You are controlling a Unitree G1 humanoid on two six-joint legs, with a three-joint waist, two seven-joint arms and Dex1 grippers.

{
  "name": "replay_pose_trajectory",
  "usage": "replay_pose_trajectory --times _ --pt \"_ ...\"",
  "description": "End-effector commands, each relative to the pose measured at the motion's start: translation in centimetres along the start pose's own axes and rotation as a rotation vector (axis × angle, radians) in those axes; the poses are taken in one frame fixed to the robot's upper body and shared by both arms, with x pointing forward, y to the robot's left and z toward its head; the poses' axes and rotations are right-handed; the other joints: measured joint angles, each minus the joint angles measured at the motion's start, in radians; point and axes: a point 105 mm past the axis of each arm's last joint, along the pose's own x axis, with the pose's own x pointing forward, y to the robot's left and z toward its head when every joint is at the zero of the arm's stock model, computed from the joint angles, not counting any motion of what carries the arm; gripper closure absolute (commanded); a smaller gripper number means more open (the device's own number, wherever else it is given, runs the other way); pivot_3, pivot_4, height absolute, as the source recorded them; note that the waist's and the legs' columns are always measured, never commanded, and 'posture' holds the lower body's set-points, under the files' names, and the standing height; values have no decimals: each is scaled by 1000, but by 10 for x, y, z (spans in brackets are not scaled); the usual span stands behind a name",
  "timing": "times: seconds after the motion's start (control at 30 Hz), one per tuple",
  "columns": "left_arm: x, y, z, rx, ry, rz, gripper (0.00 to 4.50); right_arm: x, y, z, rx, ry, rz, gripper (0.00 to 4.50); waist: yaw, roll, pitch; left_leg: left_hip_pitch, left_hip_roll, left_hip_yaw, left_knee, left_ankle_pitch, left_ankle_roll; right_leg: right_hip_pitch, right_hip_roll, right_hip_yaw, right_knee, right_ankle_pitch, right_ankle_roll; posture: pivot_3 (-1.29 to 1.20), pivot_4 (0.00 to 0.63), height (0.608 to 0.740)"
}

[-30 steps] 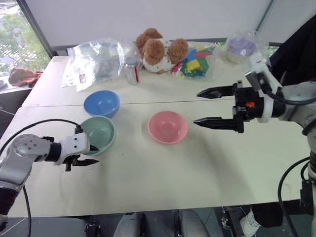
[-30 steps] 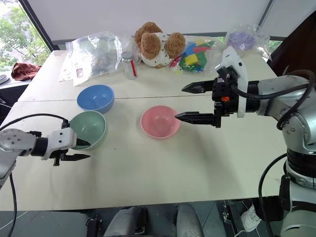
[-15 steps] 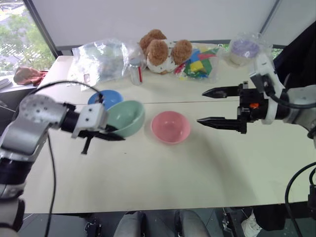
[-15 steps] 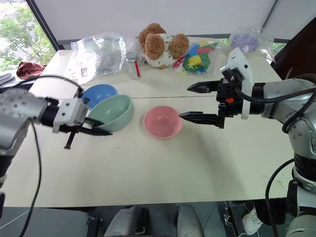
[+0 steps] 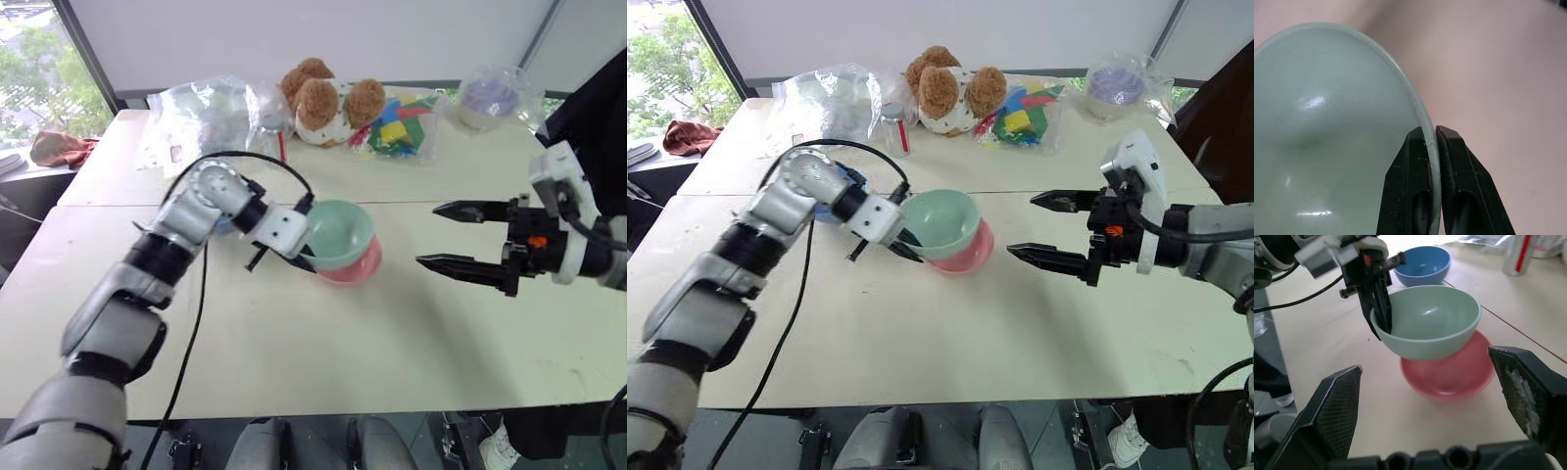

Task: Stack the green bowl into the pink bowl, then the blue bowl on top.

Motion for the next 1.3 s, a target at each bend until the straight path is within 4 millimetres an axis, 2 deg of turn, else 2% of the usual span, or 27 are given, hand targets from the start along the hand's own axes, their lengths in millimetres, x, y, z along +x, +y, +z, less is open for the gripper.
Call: replay_pose_trajectory --times 0.03,0.17,0.27,0.47,0.5,0.63,0.73,0.87,0.93,0.97,1.1,1.17,1.3 --pt "5 12 -4 61 44 -24 4472 -10 5 12 -48 -24 -54 0 -1 0 0 0 0 0 0 0 0 0 0 0 0 0 0 0 150 740" --pt "17 20 -5 39 33 -50 4472 -14 9 8 -41 -11 -86 0 1 0 0 0 0 0 0 0 0 0 0 0 0 0 0 0 150 740" --pt "19 23 -5 20 33 -63 3439 -15 11 8 -39 -8 -99 0 1 0 0 0 0 -1 0 0 1 0 0 0 0 0 0 0 150 740" --pt "7 36 3 26 16 -10 378 -14 11 6 -38 -7 -109 0 1 0 0 0 0 -1 0 0 1 0 0 0 0 0 0 0 150 740" --pt "3 39 5 27 8 11 39 -13 11 6 -38 -8 -108 0 1 0 0 0 0 -1 0 0 1 0 0 0 0 0 0 0 150 740" --pt "-32 56 17 -35 -71 167 39 -6 10 10 -41 -33 -76 0 -4 0 0 0 0 -1 0 0 1 0 0 0 0 0 0 0 150 740" --pt "-59 53 11 -99 -82 263 39 2 10 13 -50 -56 -40 0 -11 0 0 0 1 -1 0 0 1 -1 0 0 0 0 0 0 150 740" --pt "-96 34 -10 -219 -27 390 39 14 9 19 -71 -84 21 0 -23 0 0 0 1 -1 -1 0 1 -1 1 0 1 0 0 0 150 740" --pt "-123 3 -38 -356 61 487 39 22 7 22 -88 -99 63 0 -32 0 0 0 1 -1 -1 0 0 -1 0 0 1 0 0 0 150 740" --pt "-130 -8 -47 -399 93 516 39 25 6 23 -93 -102 76 0 -36 1 0 1 2 -1 -1 0 0 -1 1 1 1 0 0 0 150 740" --pt "-142 -39 -69 -517 166 584 39 29 2 23 -107 -100 101 0 -17 0 0 1 2 -2 -1 0 0 -2 0 1 3 0 0 0 150 740" --pt "-144 -54 -88 -598 203 643 39 32 0 23 -117 -97 117 0 0 0 0 0 2 -3 0 0 0 -2 0 0 2 0 0 0 150 740" --pt "-138 -65 -113 -680 252 696 39 35 -2 24 -129 -95 133 0 5 -1 -1 -1 -1 -2 2 0 0 0 -2 0 1 0 0 0 150 740"
